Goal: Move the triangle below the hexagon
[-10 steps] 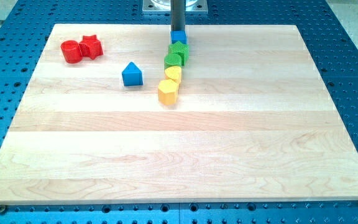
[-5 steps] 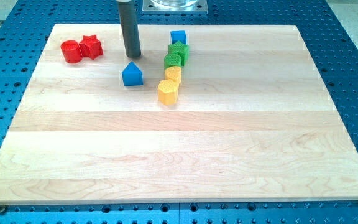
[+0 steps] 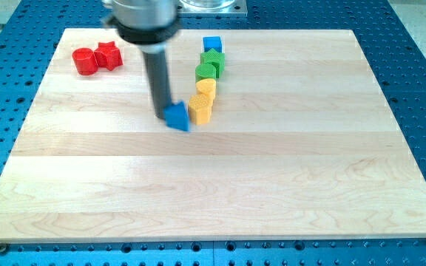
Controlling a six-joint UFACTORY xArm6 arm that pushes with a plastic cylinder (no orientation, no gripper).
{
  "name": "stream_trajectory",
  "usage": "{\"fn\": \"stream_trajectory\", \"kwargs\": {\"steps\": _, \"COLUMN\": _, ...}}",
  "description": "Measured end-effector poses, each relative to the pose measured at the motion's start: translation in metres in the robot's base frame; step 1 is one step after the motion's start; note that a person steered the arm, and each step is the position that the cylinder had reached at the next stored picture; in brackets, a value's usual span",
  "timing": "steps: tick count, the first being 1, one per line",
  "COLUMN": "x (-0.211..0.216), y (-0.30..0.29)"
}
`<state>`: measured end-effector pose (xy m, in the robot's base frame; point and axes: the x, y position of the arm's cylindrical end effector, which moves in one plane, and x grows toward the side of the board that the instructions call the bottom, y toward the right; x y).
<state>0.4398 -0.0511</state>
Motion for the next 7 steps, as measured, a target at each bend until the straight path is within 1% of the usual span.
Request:
{"fn": "stream_trajectory", "kwargs": {"steps": 1, "x": 0.05, "y": 0.041}}
{"fn": "stream_trajectory", "kwargs": {"steps": 2, "x": 0.074, "y": 0.025}}
{"fn": "stream_trajectory", "kwargs": {"steps": 3, "x": 0.112, "y": 0.079}}
{"fn": "stream_trajectory", "kwargs": {"steps": 5, "x": 0.072, "y": 0.059}}
{"fn": "stream_trajectory", "kwargs": {"steps": 6, "x": 0.074, "y": 0.09}}
{"fn": "stream_trajectory", "kwargs": {"steps": 7, "x": 0.057, "y": 0.085}}
